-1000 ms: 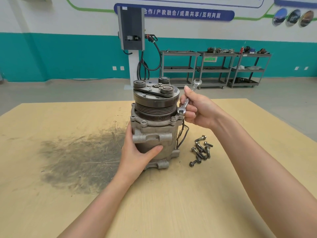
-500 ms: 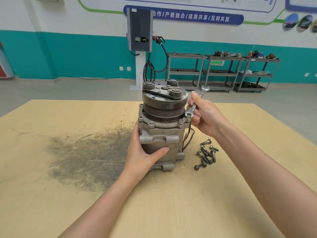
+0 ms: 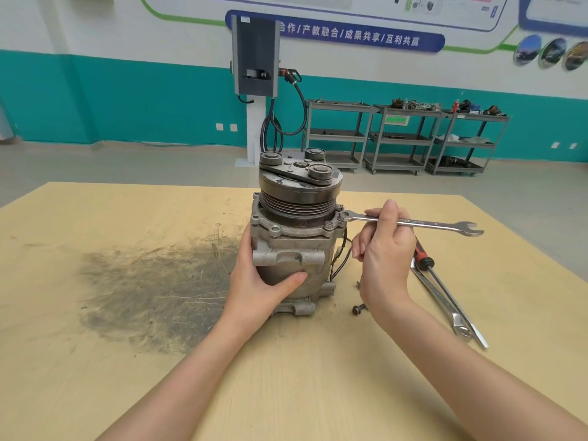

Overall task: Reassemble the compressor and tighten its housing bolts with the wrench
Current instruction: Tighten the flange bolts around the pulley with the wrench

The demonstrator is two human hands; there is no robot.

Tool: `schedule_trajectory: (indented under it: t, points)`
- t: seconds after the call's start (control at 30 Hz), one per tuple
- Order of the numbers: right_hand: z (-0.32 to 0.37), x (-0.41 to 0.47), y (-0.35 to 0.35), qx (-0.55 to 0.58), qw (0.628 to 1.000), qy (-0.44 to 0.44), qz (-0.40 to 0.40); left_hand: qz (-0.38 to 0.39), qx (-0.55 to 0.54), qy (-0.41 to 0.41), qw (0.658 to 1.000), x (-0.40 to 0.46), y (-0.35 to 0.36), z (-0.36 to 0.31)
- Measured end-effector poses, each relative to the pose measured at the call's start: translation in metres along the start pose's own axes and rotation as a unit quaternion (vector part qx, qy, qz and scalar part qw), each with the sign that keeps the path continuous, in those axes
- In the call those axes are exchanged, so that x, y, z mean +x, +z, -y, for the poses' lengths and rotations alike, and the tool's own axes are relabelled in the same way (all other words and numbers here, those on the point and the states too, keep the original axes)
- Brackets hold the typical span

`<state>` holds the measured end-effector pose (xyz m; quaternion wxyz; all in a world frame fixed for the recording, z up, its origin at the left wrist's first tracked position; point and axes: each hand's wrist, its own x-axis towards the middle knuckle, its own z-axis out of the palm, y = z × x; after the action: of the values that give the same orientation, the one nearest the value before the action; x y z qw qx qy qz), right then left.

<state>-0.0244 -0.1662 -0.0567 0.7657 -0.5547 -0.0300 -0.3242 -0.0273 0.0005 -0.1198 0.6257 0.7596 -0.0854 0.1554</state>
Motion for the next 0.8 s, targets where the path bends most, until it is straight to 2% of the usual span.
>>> schedule_trajectory:
  t: [0.17,0.27,0.5,0.8]
  points:
    - [0.005,-0.013,-0.002,-0.075,0.991,-0.106,0.032,0.000,-0.001,-0.003,1.000,0.000,0.000,0.000]
    - [0.004,-0.019,0.000,-0.104,0.984,-0.141,0.034,0.001,-0.001,0.000,1.000,0.000,0.000,-0.001]
    - [0.005,-0.019,0.002,-0.144,0.975,-0.165,0.035,0.001,-0.005,-0.003,1.000,-0.001,0.000,0.000]
    - [0.007,-0.020,0.003,-0.103,0.981,-0.150,0.065,0.000,-0.007,-0.009,1.000,-0.001,0.000,-0.002]
